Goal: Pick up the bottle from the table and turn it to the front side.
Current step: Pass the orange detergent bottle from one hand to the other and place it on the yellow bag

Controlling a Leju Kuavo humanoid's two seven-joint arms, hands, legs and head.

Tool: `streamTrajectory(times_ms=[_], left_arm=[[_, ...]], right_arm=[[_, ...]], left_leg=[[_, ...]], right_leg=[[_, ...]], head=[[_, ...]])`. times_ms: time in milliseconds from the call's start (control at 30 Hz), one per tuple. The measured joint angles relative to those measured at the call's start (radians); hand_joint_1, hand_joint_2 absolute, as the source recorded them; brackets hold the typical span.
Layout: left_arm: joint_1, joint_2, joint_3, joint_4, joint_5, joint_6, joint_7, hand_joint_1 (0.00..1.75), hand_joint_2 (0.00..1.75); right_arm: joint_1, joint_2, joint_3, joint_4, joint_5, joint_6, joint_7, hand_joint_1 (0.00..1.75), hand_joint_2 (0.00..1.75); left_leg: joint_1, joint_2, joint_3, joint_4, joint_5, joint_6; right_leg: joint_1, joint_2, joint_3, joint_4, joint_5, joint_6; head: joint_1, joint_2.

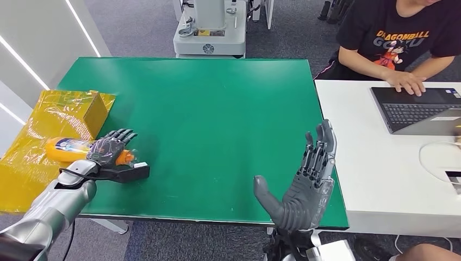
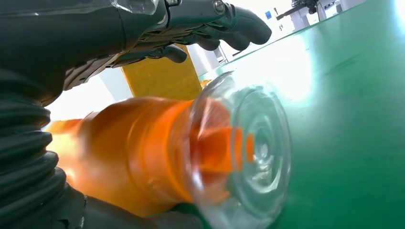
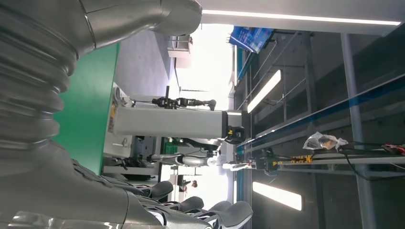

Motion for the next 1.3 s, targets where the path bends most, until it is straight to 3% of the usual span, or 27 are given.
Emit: streamTrajectory(times_ms=[167, 300, 567, 1000, 1167, 1300], left_arm=[[0.004, -0.001, 0.018, 0.002, 0.013, 0.034, -0.018, 0.00, 1.75], [0.027, 0.003, 0.068, 0.001, 0.093, 0.038, -0.110, 0.00, 1.75], [0.092, 0.021, 0.195, -0.073, 0.253, -0.074, -0.257, 0.00, 1.75], [0.439, 0.062, 0.387, -0.486, 0.579, -0.318, -0.351, 0.00, 1.75], [0.580, 0.025, 0.458, -0.744, 0.857, -0.459, -0.414, 0.00, 1.75], [0.622, -0.034, 0.462, -0.917, 1.031, -0.505, -0.420, 0.00, 1.75]], right_arm=[[-0.001, 0.000, -0.001, 0.023, 0.056, 0.035, 0.000, 0.00, 1.75], [-0.001, 0.000, -0.006, 0.046, 0.071, 0.065, 0.000, 0.00, 1.75], [0.001, 0.001, -0.015, 0.069, 0.084, 0.094, 0.005, 0.00, 1.75], [0.006, 0.006, -0.051, 0.071, 0.095, 0.147, 0.015, 0.00, 1.75], [0.003, 0.007, -0.056, 0.082, 0.085, 0.170, 0.011, 0.00, 1.75], [-0.007, 0.010, -0.055, 0.097, 0.075, 0.176, 0.007, 0.00, 1.75]], left_leg=[[0.000, 0.000, 0.000, 0.000, 0.000, 0.000], [0.000, 0.000, 0.000, 0.000, 0.000, 0.000], [0.000, 0.000, -0.001, 0.000, 0.000, 0.000], [0.000, 0.001, 0.000, 0.000, -0.001, -0.001], [0.000, 0.000, -0.001, 0.000, -0.002, -0.001], [0.000, -0.001, -0.001, 0.000, -0.002, -0.001]], right_leg=[[0.000, 0.000, 0.000, 0.000, 0.000, 0.000], [0.000, 0.000, 0.000, 0.000, 0.000, 0.000], [0.000, 0.001, -0.001, 0.000, 0.000, 0.000], [0.000, 0.002, -0.001, -0.001, -0.002, 0.000], [0.000, 0.001, -0.001, -0.001, -0.002, 0.000], [0.000, -0.001, 0.000, -0.002, -0.002, 0.000]], head=[[0.000, 0.000], [0.000, 0.000], [0.000, 0.000], [0.000, 0.000], [0.000, 0.000], [0.000, 0.000]])
